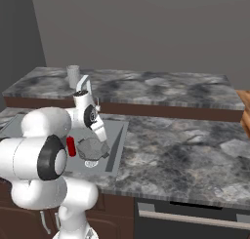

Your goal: Pick the glass cup and colander and place them in the sink. Then turn on the water.

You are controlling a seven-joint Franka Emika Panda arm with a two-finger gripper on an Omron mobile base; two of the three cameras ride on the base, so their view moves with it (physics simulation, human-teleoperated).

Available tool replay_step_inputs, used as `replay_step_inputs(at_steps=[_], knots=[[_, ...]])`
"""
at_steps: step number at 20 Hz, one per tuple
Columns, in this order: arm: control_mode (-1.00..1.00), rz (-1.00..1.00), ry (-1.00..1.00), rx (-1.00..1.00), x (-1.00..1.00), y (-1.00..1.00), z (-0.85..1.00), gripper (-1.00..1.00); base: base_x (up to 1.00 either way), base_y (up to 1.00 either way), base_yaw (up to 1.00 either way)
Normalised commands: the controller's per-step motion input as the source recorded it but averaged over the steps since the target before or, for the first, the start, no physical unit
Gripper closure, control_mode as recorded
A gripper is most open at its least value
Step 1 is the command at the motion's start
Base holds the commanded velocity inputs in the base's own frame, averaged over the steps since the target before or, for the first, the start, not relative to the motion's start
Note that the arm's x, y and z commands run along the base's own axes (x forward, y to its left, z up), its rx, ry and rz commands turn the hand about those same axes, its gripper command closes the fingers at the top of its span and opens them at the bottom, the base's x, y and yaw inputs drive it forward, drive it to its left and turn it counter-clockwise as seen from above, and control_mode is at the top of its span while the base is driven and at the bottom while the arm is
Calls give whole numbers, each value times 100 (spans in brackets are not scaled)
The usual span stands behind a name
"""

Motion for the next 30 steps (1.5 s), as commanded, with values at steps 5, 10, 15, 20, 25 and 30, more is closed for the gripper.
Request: replay_step_inputs(at_steps=[5,10,15,20,25,30], knots=[[-100,29,-9,0,-40,-21,37,-100,0,0,0],[-100,26,-5,-2,-24,-2,67,-100,0,0,0],[-100,16,0,-1,-37,1,70,-100,0,0,0],[-100,7,0,0,-45,1,35,-100,0,0,0],[-100,6,8,-1,-31,9,46,-100,0,0,0],[-100,10,7,-3,-21,2,48,-100,0,0,0]])
